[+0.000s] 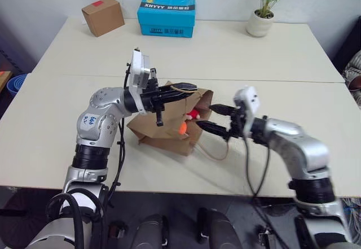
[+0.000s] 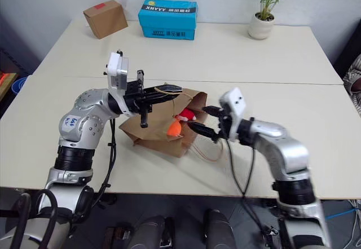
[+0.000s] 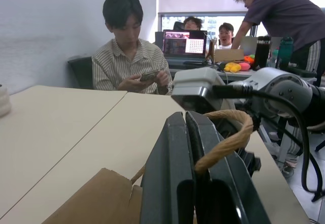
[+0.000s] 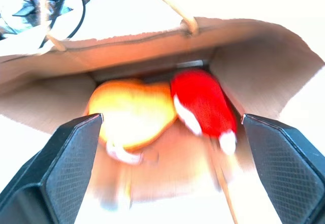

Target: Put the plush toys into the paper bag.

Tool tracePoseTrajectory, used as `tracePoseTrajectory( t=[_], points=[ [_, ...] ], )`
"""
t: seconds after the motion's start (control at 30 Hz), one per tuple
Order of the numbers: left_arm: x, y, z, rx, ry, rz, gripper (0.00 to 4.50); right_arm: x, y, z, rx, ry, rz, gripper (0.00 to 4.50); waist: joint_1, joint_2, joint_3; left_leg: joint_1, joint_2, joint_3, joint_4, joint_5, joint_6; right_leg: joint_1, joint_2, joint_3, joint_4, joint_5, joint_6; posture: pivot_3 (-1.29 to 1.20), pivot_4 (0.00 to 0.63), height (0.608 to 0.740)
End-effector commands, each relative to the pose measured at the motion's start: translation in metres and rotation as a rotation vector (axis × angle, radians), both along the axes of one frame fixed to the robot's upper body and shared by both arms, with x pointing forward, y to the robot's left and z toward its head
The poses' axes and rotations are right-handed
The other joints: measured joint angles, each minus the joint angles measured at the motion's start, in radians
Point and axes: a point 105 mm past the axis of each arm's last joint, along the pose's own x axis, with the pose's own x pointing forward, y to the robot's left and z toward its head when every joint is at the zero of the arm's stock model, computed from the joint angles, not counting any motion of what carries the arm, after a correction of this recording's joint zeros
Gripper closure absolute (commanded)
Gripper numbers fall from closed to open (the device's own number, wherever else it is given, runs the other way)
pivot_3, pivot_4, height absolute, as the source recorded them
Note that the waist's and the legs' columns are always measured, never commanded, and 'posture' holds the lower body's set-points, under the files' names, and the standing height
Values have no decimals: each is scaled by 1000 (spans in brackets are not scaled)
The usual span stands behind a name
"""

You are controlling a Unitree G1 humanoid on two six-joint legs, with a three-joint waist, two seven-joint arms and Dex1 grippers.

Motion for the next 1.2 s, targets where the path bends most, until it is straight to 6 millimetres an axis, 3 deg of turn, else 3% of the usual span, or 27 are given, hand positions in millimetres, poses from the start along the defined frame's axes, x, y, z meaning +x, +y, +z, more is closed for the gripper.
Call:
tracePoseTrajectory(
  t=[0.03,0.2,0.27,0.4,0.5,0.7,0.93,1.03,1.2],
  points=[
    [-5,2,6,-17,-35,-4,4500,-5,-26,-25,-119,122,-36,34,0,0,0,0,0,0,0,0,0,0,0,0,0,0,0,0,150,740],
    [-7,-1,6,-19,-36,-7,4500,8,-20,-56,-160,195,-74,34,-6,-1,0,2,1,3,0,0,0,0,0,0,1,0,0,0,150,740],
    [-7,-1,6,-19,-37,-8,4500,6,-11,-61,-160,208,-26,403,-7,-1,0,2,1,4,0,0,-1,0,1,0,1,0,0,0,150,740],
    [-7,0,6,-16,-39,-2,4500,-1,2,-50,-94,233,41,1583,-1,-1,0,2,1,3,0,0,-1,0,1,0,1,0,0,0,150,740],
    [-6,0,7,-17,-43,4,4500,-17,4,-40,1,321,94,2607,3,-1,0,1,1,3,0,0,0,0,0,0,1,0,0,0,150,740],
    [-3,-2,10,-40,-47,2,4500,-42,-17,14,274,362,126,4476,8,-1,0,-1,0,-1,0,0,0,0,-2,0,-1,0,0,0,150,740],
    [7,-5,17,-85,-72,17,4500,-65,-50,72,423,234,121,4476,15,-1,0,-2,0,-3,0,0,0,0,-1,0,-3,0,0,0,150,740],
    [15,-11,23,-109,-99,22,4500,-58,-55,91,459,140,43,4476,18,-1,0,-2,0,-2,0,-1,1,0,-1,0,-4,0,0,0,150,740],
    [26,-14,29,-108,-135,40,4500,-43,-55,100,531,99,-37,4476,20,-1,0,-3,0,-1,0,-1,1,0,0,-1,-5,1,1,0,150,740]
  ],
)
